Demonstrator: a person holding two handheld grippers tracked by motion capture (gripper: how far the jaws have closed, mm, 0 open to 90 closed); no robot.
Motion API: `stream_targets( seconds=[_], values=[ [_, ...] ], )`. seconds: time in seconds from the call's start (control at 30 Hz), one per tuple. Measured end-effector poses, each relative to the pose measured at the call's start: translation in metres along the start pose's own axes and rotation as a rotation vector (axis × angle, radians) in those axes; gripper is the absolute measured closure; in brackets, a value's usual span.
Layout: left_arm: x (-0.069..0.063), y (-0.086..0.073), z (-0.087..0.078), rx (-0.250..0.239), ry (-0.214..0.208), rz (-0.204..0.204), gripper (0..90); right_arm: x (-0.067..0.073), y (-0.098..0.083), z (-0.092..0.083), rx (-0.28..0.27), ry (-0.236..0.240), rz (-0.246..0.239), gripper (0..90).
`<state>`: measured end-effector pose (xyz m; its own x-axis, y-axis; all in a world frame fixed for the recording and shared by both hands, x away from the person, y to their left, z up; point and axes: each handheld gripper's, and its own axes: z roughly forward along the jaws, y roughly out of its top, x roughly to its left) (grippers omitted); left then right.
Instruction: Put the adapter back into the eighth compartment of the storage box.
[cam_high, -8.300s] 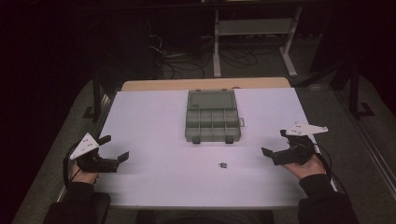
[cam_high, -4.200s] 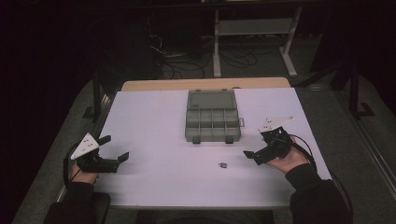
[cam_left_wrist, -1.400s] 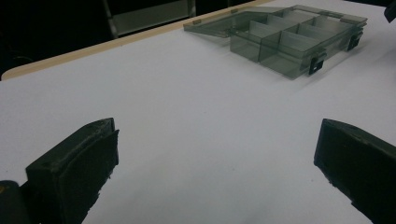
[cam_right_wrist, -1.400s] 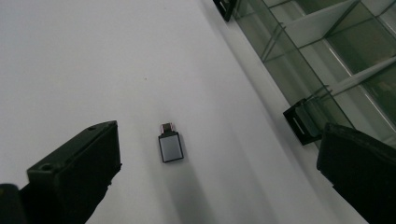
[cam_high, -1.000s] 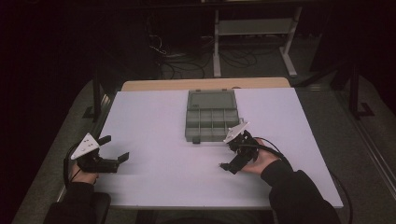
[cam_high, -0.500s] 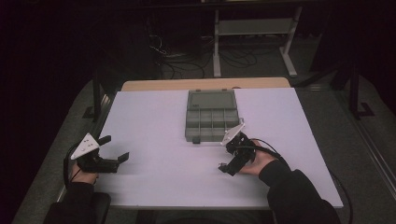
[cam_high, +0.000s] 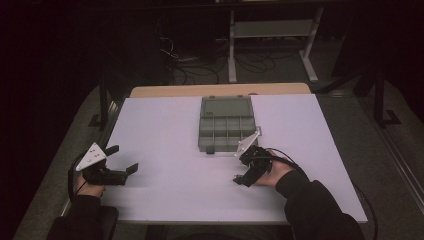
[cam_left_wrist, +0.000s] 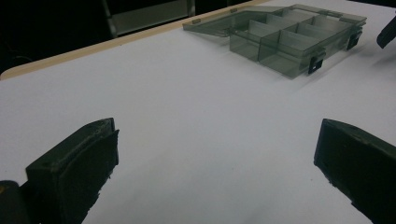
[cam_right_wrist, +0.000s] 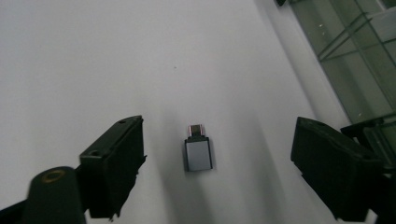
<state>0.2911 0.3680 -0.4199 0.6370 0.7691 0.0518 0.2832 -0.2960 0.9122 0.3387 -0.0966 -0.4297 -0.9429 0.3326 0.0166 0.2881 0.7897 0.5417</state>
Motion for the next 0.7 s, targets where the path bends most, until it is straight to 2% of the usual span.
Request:
stream_targets(
  seconds=[0.2,0.23,0.4,0.57,0.63,0.67,0.7],
  values=[
    [-0.0002,0.0,0.0,0.0,-0.001,-0.001,0.0,-0.0008,-0.0002,0.0039,0.024,0.022,-0.023,27.1],
    [-0.0002,0.0,0.0,0.0,0.0,-0.001,0.0,0.0,-0.0003,0.0052,0.037,0.024,-0.038,31.6],
    [-0.0001,-0.0001,0.0,0.001,-0.001,-0.001,0.0,-0.0003,-0.0008,0.0057,0.04,0.031,-0.042,37.4],
    [-0.0003,-0.0001,0.0001,0.001,0.0,0.0,0.0,-0.0013,-0.0013,0.0051,0.039,0.037,-0.052,49.7],
    [-0.0002,0.0,0.0001,0.001,0.0,-0.001,0.0,-0.0013,-0.0013,0.0051,0.039,0.037,-0.052,49.7],
    [-0.0003,-0.0001,0.0003,0.001,0.0,0.0,0.0,-0.0008,-0.0014,0.0059,0.045,0.046,-0.063,55.5],
    [-0.0003,0.0,0.0002,0.0,0.001,-0.001,0.0,-0.0009,-0.0014,0.0064,0.046,0.046,-0.067,57.2]
  ],
)
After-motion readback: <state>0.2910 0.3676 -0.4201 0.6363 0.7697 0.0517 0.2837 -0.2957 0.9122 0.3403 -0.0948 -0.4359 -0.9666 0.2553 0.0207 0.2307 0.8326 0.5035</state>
